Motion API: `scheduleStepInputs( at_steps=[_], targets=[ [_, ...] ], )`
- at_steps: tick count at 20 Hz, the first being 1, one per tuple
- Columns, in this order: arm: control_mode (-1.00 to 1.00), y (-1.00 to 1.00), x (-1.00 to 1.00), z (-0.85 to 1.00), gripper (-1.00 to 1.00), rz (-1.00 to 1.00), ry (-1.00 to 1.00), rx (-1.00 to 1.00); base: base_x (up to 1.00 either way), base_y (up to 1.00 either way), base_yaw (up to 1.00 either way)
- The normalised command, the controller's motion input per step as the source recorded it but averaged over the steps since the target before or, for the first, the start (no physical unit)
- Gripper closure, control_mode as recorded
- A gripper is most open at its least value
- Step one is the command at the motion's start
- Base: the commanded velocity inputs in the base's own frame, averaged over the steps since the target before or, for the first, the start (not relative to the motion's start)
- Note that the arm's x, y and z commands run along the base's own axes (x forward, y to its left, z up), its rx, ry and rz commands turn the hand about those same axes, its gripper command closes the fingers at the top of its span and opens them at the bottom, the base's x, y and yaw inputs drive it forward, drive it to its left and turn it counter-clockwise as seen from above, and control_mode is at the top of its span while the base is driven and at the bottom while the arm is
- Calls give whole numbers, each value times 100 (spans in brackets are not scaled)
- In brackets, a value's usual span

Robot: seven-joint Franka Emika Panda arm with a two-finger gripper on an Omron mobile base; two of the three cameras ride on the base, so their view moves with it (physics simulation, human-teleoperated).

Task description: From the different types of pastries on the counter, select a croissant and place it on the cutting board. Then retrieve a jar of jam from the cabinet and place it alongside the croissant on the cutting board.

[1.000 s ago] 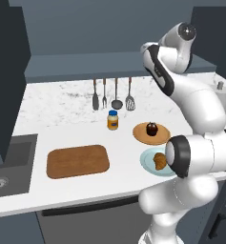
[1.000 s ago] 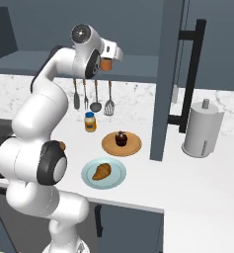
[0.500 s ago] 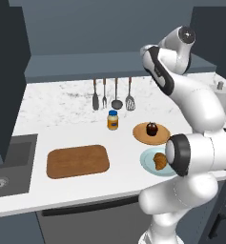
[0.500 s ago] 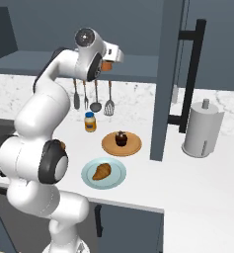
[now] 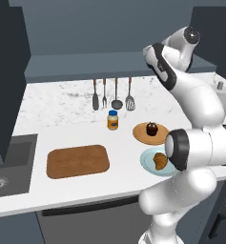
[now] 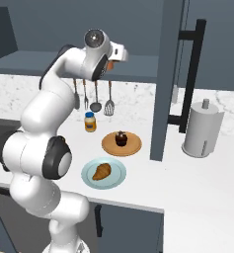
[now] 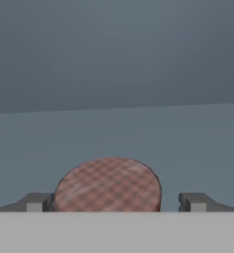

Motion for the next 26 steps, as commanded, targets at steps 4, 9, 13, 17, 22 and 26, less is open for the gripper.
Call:
scheduleStepInputs(
  at_steps=[4, 9, 13, 17, 22, 26],
  targets=[
    [-100, 4, 4, -13, -100, 1, 0, 0, 0, 0, 0],
    [-100, 18, 0, -24, 100, 0, 1, 1, 0, 0, 0],
    [-100, 2, 0, -15, 100, 0, 0, 0, 0, 0, 0],
    [-100, 0, -43, 9, 100, 0, -10, 0, 0, 0, 0],
    [-100, 0, -78, 25, 100, 5, -7, 2, 0, 0, 0],
    [-100, 2, -66, 0, 100, 10, 0, 8, 0, 0, 0]
  ],
)
